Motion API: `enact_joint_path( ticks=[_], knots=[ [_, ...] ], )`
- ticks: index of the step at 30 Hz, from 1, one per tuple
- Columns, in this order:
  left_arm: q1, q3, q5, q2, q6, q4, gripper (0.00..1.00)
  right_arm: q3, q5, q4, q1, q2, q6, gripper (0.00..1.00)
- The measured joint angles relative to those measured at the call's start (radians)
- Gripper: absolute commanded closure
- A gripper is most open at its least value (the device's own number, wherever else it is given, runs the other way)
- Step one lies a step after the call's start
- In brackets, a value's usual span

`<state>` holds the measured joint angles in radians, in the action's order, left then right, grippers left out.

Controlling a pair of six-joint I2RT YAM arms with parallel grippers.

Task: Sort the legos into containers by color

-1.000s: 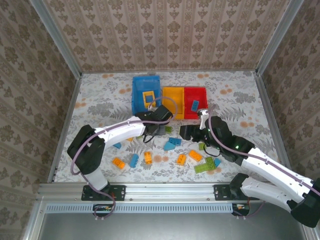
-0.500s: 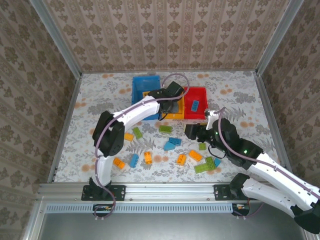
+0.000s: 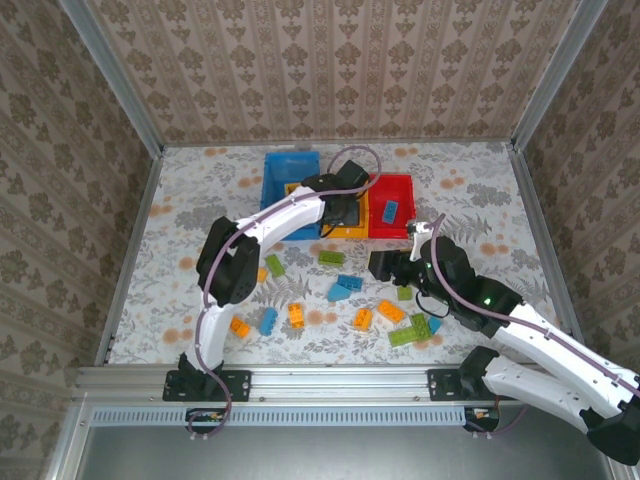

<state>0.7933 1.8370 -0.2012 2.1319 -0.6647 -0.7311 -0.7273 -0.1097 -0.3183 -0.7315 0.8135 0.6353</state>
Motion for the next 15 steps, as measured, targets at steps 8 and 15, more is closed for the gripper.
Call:
enact_joint_path(
  ticks=[8, 15],
  knots=[
    [0.011, -0.271, -0.008, -0.383, -0.066, 0.045, 0.42, -0.036, 0.0, -0.04, -0.006, 0.027, -0.037, 0.27],
    [-0.068, -0.701, -0.006, -0.799, -0.242, 0.036, 0.38, -0.111, -0.011, -0.014, -0.228, 0.233, -0.129, 0.23]
  ],
)
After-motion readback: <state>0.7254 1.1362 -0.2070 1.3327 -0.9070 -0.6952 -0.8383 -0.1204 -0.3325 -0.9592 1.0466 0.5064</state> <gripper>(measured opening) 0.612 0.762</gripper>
